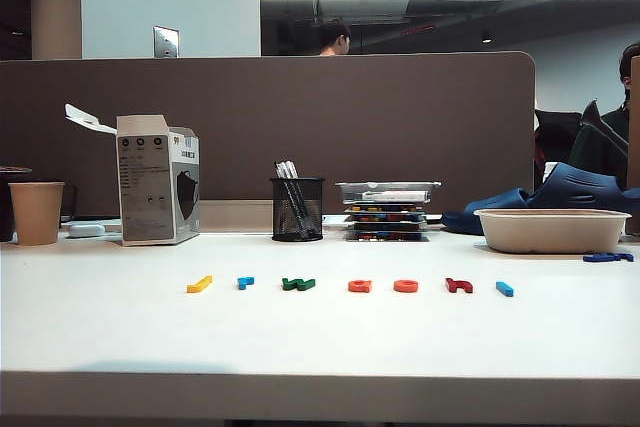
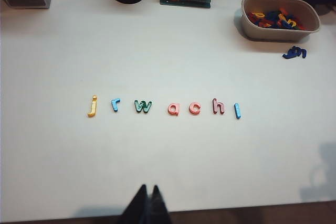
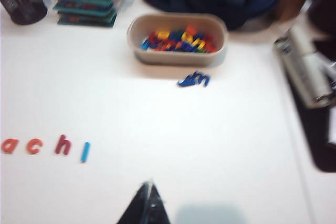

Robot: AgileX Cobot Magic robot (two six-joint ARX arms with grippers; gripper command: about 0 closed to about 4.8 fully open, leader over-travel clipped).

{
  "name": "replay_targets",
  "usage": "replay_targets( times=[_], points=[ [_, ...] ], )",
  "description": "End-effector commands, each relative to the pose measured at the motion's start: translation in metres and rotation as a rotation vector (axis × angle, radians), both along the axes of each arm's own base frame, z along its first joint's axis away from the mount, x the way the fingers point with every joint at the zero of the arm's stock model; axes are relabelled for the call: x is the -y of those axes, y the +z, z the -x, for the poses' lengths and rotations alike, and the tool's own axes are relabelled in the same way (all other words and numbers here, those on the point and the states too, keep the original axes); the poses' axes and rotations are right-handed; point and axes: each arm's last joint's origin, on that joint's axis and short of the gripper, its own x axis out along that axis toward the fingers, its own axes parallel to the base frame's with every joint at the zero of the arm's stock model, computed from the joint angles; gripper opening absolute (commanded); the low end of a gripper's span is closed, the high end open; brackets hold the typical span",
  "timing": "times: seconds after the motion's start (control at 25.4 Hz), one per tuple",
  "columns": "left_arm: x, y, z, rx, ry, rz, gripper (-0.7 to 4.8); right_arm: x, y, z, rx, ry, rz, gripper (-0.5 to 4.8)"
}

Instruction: Select the appropriate letters from the row of letter magnets placed on the table to arrange into the word "car".

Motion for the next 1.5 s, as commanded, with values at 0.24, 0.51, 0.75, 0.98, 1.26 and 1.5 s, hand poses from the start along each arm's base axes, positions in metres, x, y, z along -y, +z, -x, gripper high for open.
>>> replay_targets(
  times=[0.24, 0.51, 0.75, 0.98, 1.26, 1.5],
  points=[
    [-0.001, 0.001, 0.000, 0.008, 0.003, 0.003, -0.05, -0.022, -0.011, -0.098, -0.321, 0.290, -0.285, -0.06],
    [0.000, 0.001, 0.000, 0.008, 0.003, 0.004, -0.05, -0.059, -0.053, -0.150, -0.458, 0.402, -0.282, -0.06],
    [-0.001, 0.001, 0.000, 0.008, 0.003, 0.003, -0.05, -0.090, -0.082, -0.179, -0.487, 0.435, -0.317, -0.06],
    [-0.001, 0.001, 0.000, 0.008, 0.003, 0.003, -0.05, -0.119, -0.109, -0.201, -0.546, 0.467, -0.314, -0.06],
    [0.000, 0.001, 0.000, 0.008, 0.003, 0.004, -0.05, -0.149, -0.134, -0.217, -0.639, 0.475, -0.252, -0.06],
    [0.000, 0.001, 0.000, 0.008, 0.003, 0.004, -0.05, -0.156, -0.149, -0.219, -0.689, 0.427, -0.196, -0.06]
  ],
)
